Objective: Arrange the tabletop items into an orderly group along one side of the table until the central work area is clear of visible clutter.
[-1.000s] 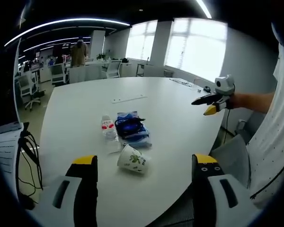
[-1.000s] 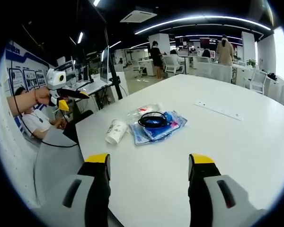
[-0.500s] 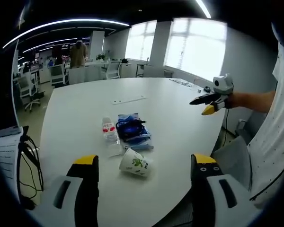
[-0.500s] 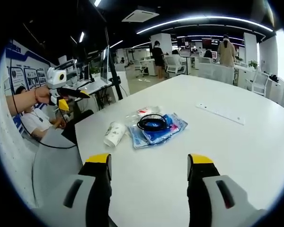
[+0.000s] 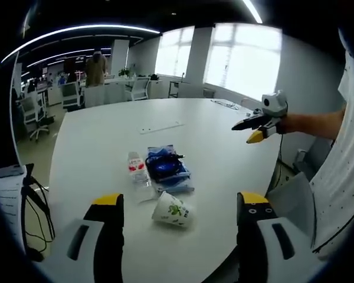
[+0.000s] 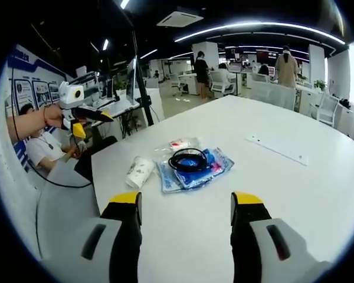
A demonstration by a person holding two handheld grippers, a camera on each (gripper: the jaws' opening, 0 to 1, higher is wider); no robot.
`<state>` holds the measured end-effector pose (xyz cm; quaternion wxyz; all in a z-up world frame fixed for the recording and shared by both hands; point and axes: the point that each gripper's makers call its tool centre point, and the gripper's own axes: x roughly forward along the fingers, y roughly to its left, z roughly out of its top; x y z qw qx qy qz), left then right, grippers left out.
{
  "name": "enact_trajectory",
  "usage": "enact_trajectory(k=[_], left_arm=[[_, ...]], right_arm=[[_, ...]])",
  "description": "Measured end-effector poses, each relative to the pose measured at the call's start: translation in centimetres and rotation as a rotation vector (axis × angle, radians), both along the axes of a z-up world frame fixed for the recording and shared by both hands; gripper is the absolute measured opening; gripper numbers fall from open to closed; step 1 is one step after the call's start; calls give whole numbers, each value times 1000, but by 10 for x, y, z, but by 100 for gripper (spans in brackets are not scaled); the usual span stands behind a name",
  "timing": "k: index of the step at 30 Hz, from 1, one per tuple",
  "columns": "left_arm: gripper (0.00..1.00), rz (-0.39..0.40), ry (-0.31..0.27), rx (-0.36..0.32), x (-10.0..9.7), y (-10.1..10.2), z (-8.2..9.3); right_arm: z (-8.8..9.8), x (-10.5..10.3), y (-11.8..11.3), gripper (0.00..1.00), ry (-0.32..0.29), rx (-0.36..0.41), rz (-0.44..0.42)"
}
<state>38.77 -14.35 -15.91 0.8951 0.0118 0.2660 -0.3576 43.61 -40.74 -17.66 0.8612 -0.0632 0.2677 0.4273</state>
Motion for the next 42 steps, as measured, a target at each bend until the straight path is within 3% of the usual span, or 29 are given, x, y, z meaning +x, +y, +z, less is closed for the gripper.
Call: enact_trajectory(k=[19,42], left_arm=[[78,-19,-8,-12,29,-10,-1],[72,-33,9,-27,65,-30,-17]], right_arm=[[-5,32,18,54,1,-15,31],[-22,75,52,43,22,-2,50]])
